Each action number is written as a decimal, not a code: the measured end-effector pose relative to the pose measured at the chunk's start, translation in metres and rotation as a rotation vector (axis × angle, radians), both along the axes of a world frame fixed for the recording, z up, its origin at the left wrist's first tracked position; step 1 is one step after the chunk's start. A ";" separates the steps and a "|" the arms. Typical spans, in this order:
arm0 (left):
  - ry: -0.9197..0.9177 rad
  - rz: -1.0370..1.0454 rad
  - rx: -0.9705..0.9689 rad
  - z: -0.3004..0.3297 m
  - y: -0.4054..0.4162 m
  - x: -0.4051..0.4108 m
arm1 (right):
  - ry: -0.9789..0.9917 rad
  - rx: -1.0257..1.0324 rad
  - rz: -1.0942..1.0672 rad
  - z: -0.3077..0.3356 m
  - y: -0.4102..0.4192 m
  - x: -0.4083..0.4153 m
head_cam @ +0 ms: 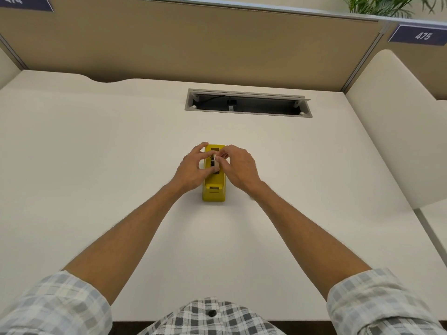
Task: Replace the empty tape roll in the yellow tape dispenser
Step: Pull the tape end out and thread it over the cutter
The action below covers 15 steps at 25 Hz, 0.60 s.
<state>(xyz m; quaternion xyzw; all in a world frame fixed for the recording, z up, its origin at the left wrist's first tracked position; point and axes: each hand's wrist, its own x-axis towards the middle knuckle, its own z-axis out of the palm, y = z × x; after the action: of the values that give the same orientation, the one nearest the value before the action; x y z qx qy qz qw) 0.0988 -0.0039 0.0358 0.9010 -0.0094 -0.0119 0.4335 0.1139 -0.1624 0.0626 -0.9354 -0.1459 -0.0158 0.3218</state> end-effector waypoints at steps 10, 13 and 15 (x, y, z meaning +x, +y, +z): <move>-0.002 0.003 0.013 0.001 -0.001 0.000 | 0.066 0.112 0.017 0.000 -0.002 0.007; 0.001 0.004 0.016 0.001 -0.001 0.000 | 0.082 0.155 0.006 0.001 -0.004 0.008; 0.000 0.005 0.022 0.001 -0.001 0.000 | 0.099 0.202 -0.010 0.001 -0.004 0.008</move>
<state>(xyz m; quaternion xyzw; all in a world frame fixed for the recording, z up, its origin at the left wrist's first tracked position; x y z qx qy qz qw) 0.0989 -0.0053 0.0368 0.9057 -0.0070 -0.0109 0.4236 0.1217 -0.1666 0.0636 -0.8986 -0.1228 0.0140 0.4209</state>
